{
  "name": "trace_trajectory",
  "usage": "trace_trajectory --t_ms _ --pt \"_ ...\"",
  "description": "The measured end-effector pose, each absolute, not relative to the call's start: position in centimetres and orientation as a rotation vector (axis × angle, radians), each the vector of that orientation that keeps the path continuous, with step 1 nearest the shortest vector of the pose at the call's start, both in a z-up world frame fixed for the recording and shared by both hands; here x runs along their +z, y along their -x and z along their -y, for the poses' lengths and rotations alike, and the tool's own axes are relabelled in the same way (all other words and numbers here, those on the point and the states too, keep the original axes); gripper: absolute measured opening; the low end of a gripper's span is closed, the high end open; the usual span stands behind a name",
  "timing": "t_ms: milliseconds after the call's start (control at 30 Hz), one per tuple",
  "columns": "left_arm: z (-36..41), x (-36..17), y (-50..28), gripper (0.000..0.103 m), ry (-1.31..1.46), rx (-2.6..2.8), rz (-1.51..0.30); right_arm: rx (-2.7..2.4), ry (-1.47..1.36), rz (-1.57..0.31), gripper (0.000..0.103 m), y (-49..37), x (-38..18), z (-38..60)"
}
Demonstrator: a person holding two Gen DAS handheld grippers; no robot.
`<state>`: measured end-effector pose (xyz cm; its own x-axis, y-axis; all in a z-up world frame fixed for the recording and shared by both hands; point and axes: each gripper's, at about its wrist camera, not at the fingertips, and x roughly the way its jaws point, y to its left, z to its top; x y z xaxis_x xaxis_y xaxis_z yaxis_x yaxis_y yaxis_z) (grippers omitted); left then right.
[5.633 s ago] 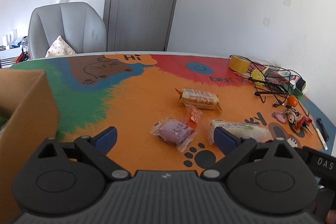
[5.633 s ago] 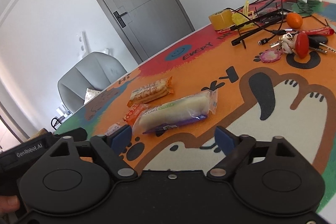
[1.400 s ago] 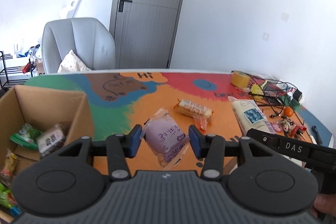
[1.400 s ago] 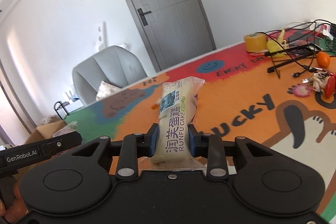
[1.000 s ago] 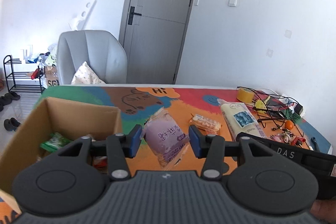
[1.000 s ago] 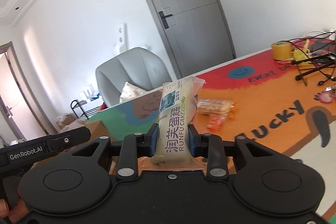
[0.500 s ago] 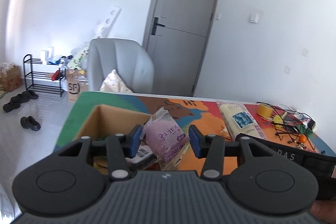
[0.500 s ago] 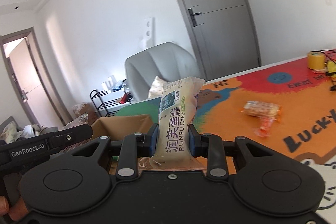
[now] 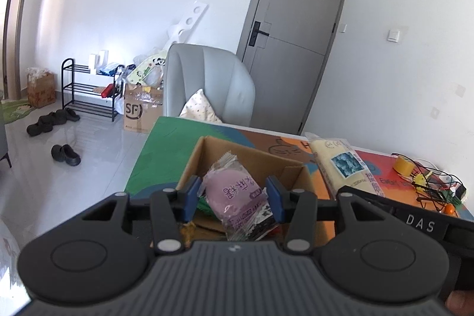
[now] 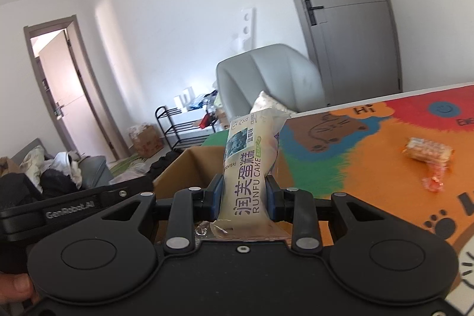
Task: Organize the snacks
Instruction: 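Open both tools over the cardboard box to drop the snacks, then move both tools back toward the wafer bar and orange stick snack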
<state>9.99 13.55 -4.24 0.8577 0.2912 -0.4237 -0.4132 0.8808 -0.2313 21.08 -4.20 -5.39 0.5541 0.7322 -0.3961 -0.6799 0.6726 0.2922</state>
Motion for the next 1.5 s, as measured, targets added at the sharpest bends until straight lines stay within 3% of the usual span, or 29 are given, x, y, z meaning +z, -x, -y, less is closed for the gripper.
trace_trajectory --t_ms 367,467,533,900,1133,1500 --pt "-15.0 -4.6 -9.4 0.047 0.353 0.393 -0.382 0.904 -0.107 -0.565 0.031 -20.1 -5.8 0.5" --pt "-15.6 -4.8 -9.1 0.047 0.362 0.411 -0.382 0.944 -0.142 -0.599 0.035 -20.2 -6.1 0.1" --pt "-15.8 -5.0 -9.2 0.047 0.366 0.414 -0.39 0.96 -0.167 -0.599 0.049 -20.3 -6.1 0.5" --pt "-13.7 -5.6 -11.0 0.049 0.345 0.357 -0.429 0.847 -0.202 -0.571 0.053 -21.7 -6.1 4.6" --pt "-12.2 -5.4 -11.5 0.072 0.319 0.357 -0.435 0.775 -0.244 -0.556 0.059 -22.5 -6.4 7.7" --pt "-8.3 -5.1 -13.3 0.086 0.268 0.312 -0.455 0.689 -0.288 -0.564 0.072 -23.1 -7.6 12.5"
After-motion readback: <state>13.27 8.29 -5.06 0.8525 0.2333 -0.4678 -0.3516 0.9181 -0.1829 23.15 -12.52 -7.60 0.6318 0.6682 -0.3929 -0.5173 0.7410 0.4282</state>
